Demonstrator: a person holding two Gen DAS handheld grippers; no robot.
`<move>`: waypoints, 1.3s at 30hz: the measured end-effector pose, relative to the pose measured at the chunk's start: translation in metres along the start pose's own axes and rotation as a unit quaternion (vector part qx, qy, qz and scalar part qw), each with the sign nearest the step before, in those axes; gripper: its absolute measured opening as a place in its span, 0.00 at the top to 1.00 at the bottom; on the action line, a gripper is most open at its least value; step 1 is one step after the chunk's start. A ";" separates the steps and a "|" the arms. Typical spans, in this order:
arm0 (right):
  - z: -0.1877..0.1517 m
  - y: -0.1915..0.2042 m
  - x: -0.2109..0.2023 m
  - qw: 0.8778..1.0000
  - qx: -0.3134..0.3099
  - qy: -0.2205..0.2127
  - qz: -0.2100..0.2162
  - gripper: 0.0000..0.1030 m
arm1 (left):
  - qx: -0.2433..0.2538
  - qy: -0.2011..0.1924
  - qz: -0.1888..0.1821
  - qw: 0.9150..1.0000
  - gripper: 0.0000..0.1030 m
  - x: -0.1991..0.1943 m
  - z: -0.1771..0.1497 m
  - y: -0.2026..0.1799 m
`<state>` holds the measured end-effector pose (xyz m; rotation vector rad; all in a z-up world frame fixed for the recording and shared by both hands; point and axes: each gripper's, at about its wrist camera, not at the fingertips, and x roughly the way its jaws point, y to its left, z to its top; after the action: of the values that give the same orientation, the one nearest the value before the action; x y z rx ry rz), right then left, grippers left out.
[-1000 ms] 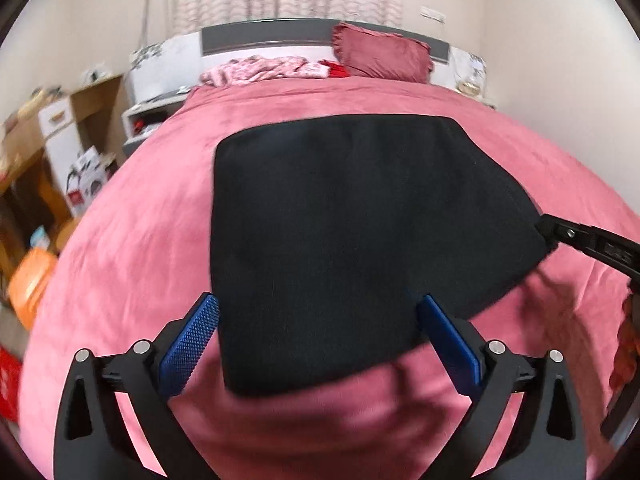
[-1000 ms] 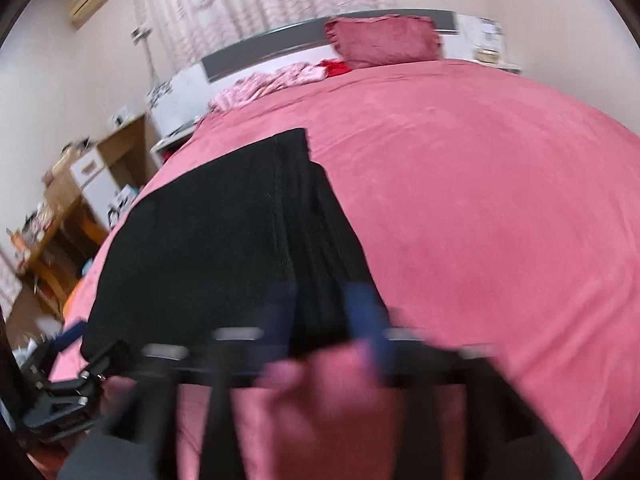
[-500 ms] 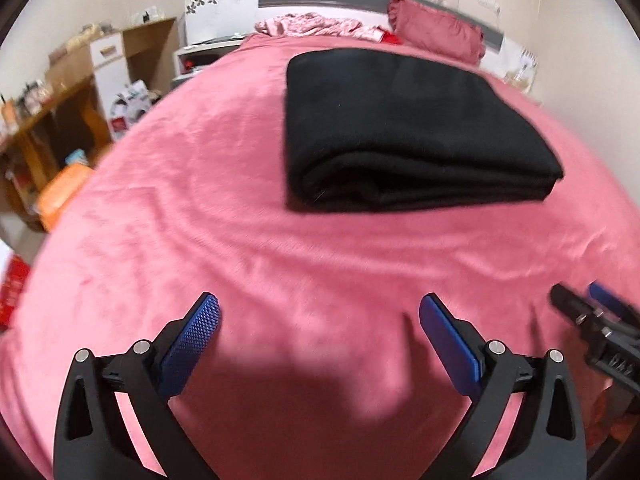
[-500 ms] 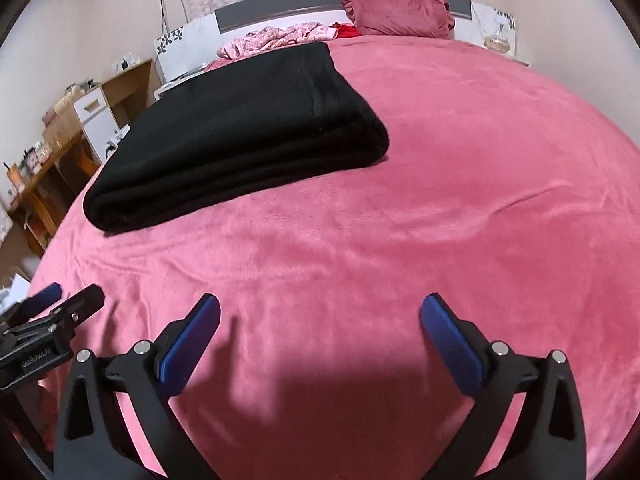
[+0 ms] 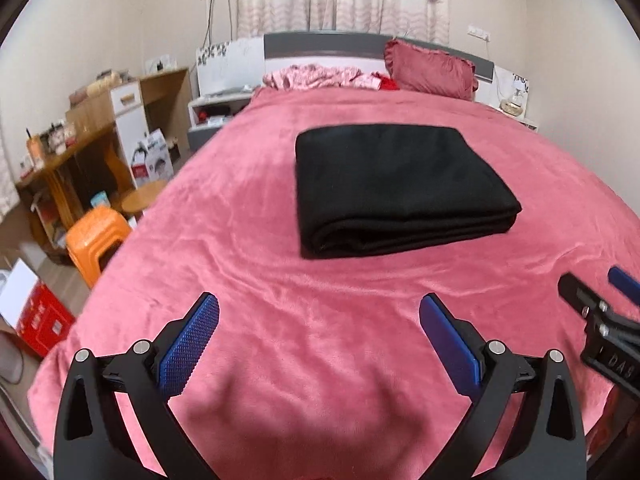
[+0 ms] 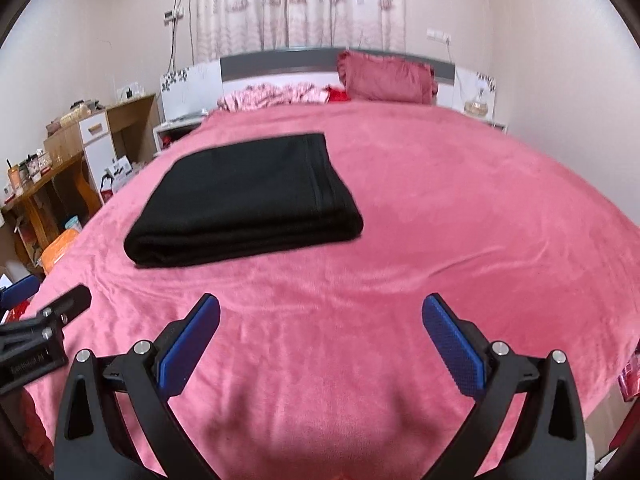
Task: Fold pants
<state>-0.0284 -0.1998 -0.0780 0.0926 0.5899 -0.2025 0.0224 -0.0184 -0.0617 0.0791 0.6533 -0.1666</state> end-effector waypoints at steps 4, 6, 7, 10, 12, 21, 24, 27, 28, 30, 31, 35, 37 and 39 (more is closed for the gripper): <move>0.002 0.001 -0.005 1.000 -0.001 -0.007 0.001 0.02 | 0.005 -0.013 0.008 1.000 0.04 -0.013 -0.003 -0.003; 0.001 0.002 -0.005 1.000 -0.002 -0.002 0.002 0.02 | 0.002 -0.017 0.008 1.000 0.04 -0.018 -0.003 -0.001; 0.001 0.002 -0.004 1.000 -0.002 -0.001 0.003 0.02 | 0.002 -0.018 0.007 1.000 0.04 -0.020 -0.002 -0.001; 0.001 0.004 -0.006 1.000 -0.002 -0.004 0.006 0.02 | 0.003 -0.020 -0.001 1.000 0.04 -0.024 -0.003 -0.001; 0.002 0.005 -0.006 1.000 -0.002 -0.005 0.009 0.02 | 0.003 -0.018 -0.003 1.000 0.04 -0.025 -0.002 -0.001; -0.001 0.009 -0.004 1.000 -0.008 -0.001 0.014 0.02 | -0.013 -0.017 -0.008 1.000 0.04 -0.026 -0.006 0.001; -0.002 0.009 -0.004 1.000 -0.009 0.001 0.014 0.02 | -0.017 -0.016 -0.009 1.000 0.04 -0.026 -0.006 0.003; -0.002 0.009 -0.003 1.000 -0.007 0.001 0.014 0.02 | -0.018 -0.015 -0.010 1.000 0.04 -0.026 -0.005 0.004; -0.002 0.009 -0.003 1.000 -0.006 0.001 0.014 0.02 | -0.018 -0.014 -0.010 1.000 0.04 -0.026 -0.005 0.004; -0.003 0.009 -0.002 1.000 -0.005 0.002 0.015 0.02 | -0.017 -0.016 -0.010 1.000 0.04 -0.027 -0.006 0.003; -0.003 0.009 -0.001 1.000 -0.005 0.003 0.015 0.02 | -0.019 -0.016 -0.010 1.000 0.04 -0.027 -0.006 0.004; -0.003 0.010 0.000 1.000 -0.003 0.005 0.015 0.02 | -0.024 -0.011 -0.011 1.000 0.04 -0.025 -0.006 0.005; -0.003 0.010 0.000 1.000 -0.002 0.006 0.016 0.02 | -0.025 -0.008 -0.012 1.000 0.04 -0.023 -0.006 0.005; -0.004 0.010 0.000 1.000 -0.003 0.006 0.015 0.02 | -0.025 -0.005 -0.010 1.000 0.04 -0.023 -0.007 0.004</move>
<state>-0.0283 -0.1890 -0.0805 0.0966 0.6008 -0.1706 0.0014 -0.0105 -0.0533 0.0228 0.6478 -0.1700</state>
